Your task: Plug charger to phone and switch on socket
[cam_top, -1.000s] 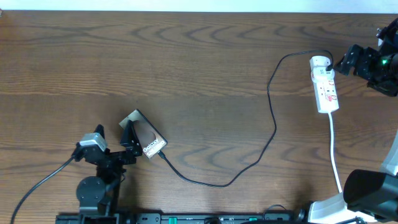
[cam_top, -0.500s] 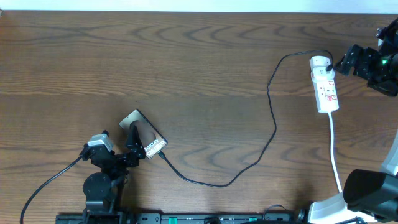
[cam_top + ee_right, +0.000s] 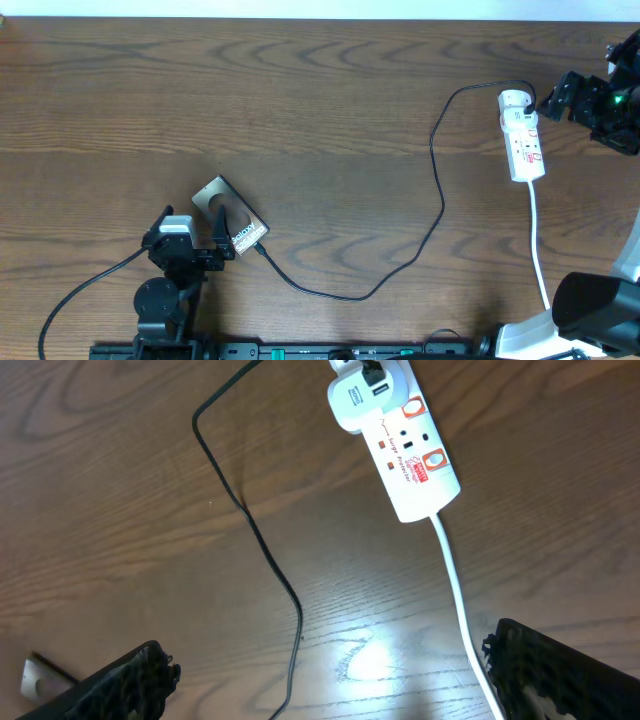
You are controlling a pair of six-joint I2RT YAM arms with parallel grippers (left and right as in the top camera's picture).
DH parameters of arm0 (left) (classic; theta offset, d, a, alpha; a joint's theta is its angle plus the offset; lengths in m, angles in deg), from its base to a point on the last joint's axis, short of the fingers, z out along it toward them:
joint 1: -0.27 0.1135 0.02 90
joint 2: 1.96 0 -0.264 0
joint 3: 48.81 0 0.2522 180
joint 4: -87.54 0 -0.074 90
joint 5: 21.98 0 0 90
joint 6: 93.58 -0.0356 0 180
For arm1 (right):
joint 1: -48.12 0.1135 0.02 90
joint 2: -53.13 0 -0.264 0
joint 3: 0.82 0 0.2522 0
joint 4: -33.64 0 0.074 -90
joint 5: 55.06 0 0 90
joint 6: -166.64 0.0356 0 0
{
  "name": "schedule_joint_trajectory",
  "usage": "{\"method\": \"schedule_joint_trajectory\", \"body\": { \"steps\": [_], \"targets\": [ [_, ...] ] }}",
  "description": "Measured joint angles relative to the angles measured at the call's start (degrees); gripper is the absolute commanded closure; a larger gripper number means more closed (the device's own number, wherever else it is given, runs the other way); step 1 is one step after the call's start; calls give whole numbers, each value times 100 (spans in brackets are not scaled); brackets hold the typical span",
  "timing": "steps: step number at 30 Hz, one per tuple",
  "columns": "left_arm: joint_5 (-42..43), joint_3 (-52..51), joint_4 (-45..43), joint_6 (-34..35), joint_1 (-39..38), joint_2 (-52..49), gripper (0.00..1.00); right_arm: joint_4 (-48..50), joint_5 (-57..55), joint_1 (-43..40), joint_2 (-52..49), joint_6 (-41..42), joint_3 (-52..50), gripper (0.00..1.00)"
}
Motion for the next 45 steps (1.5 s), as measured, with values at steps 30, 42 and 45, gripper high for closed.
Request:
{"method": "schedule_joint_trajectory", "body": {
  "steps": [30,42,45],
  "targets": [
    [168,2,-13,-219,0,0,11,-2,-2,0,0,0,0,1],
    [168,2,-13,-219,0,0,11,138,-286,0,2,-181,0,1],
    [168,2,-13,-219,0,0,11,667,-343,11,92,-243,-15,1]
  ]
}}
